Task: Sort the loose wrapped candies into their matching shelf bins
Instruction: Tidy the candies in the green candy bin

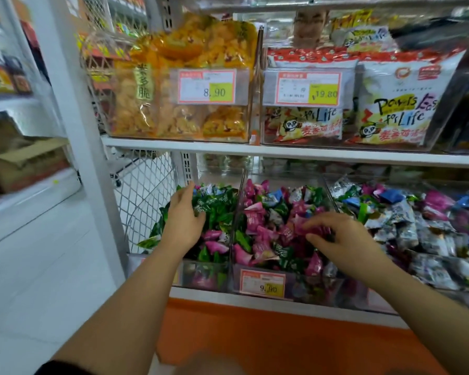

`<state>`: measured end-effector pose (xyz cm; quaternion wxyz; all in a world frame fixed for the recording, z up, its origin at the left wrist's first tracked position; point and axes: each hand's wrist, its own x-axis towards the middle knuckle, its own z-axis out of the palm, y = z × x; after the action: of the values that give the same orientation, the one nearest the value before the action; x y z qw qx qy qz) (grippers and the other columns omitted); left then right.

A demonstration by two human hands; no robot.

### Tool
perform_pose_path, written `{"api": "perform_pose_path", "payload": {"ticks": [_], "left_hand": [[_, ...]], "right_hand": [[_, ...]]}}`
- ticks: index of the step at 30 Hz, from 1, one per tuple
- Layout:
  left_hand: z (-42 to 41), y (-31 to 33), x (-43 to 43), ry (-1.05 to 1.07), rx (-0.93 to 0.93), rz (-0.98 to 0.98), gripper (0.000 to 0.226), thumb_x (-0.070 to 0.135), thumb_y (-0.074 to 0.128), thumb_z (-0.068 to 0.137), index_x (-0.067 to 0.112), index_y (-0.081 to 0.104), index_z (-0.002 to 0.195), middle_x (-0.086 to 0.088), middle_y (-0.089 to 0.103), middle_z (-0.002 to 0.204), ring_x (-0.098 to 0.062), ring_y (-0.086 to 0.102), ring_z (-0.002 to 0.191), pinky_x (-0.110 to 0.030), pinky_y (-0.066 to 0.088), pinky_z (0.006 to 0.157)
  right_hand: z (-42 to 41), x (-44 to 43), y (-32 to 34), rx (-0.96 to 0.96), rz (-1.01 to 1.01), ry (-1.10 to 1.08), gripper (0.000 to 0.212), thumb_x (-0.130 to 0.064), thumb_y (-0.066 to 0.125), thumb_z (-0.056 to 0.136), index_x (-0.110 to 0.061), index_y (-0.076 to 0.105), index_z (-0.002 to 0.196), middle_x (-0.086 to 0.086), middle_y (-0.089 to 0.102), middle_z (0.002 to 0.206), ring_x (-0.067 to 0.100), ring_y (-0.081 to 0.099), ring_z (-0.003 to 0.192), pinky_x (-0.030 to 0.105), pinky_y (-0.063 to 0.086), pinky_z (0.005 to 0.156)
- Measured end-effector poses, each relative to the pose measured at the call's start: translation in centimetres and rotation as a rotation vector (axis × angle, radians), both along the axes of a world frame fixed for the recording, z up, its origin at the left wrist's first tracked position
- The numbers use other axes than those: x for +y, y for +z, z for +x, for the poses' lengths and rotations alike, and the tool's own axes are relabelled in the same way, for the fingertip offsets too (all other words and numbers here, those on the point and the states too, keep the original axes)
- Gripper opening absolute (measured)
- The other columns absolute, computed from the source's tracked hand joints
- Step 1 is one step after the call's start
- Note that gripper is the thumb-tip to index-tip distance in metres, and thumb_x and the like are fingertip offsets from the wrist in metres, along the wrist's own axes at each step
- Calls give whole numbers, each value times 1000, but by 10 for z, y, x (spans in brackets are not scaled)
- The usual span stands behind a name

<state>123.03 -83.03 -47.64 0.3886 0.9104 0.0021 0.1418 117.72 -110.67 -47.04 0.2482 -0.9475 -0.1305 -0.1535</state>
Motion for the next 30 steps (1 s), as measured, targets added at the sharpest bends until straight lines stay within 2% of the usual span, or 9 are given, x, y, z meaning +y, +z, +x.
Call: {"api": "perform_pose_path", "payload": {"ticks": [4,6,8,13,17,22,24,28,30], "left_hand": [[6,8,-10,-8,-93,107,53,16,58,92,18,40,142,-13,38,146,-28,37,132,-37,30,111],[0,15,-28,-54,-124,84,41,18,57,93,19,51,134,-9,47,139,-26,54,114,-33,40,100],[-9,21,-52,-138,-123,56,34,18,54,95,22,55,129,-1,53,133,-18,58,98,-23,41,87],[-25,30,-128,-386,-70,-62,29,19,50,97,23,56,126,7,58,121,-2,51,101,-14,38,83],[-31,27,-180,-520,-45,-64,28,21,50,98,24,56,125,9,58,119,-4,53,107,-17,38,89],[-30,8,-211,-549,-19,64,30,27,47,99,26,53,129,8,53,132,-11,50,118,-19,37,94],[-28,0,-212,-542,-39,100,30,27,46,100,26,54,128,8,50,134,-11,49,118,-17,34,90],[-21,-9,-209,-572,-47,93,29,28,47,99,28,55,126,11,48,132,-7,47,118,-18,34,91],[-19,-11,-207,-581,-54,106,29,29,47,98,29,55,126,13,48,131,-4,44,119,-17,32,92]], "right_hand": [[-6,-8,5,18,28,25,18,-21,63,90,-26,68,106,-18,55,104,-2,46,100,5,32,83],[-10,-15,5,5,32,22,19,-20,62,90,-23,68,108,-14,58,108,0,46,102,7,31,88],[-14,-23,4,19,40,14,20,-21,61,92,-22,67,111,-11,58,112,-1,44,102,0,27,86],[-26,-60,-2,36,43,-53,21,-20,59,92,-23,65,112,-6,58,121,10,51,108,-3,31,80],[-32,-104,1,77,25,-141,23,-19,59,93,-22,64,114,-2,60,123,10,55,99,16,43,85],[-28,-137,1,130,-80,-144,30,-16,58,93,-24,62,122,-3,59,126,6,54,94,-3,36,66],[-23,-136,0,133,-145,-101,32,-18,58,93,-22,60,126,-1,61,124,11,58,99,0,36,71],[-7,-121,-4,252,-249,53,39,-25,61,92,-25,54,131,-1,64,119,12,60,93,22,48,82],[1,-119,-5,305,-354,130,44,-30,65,88,-26,55,130,-4,62,122,11,59,100,20,46,87]]}}
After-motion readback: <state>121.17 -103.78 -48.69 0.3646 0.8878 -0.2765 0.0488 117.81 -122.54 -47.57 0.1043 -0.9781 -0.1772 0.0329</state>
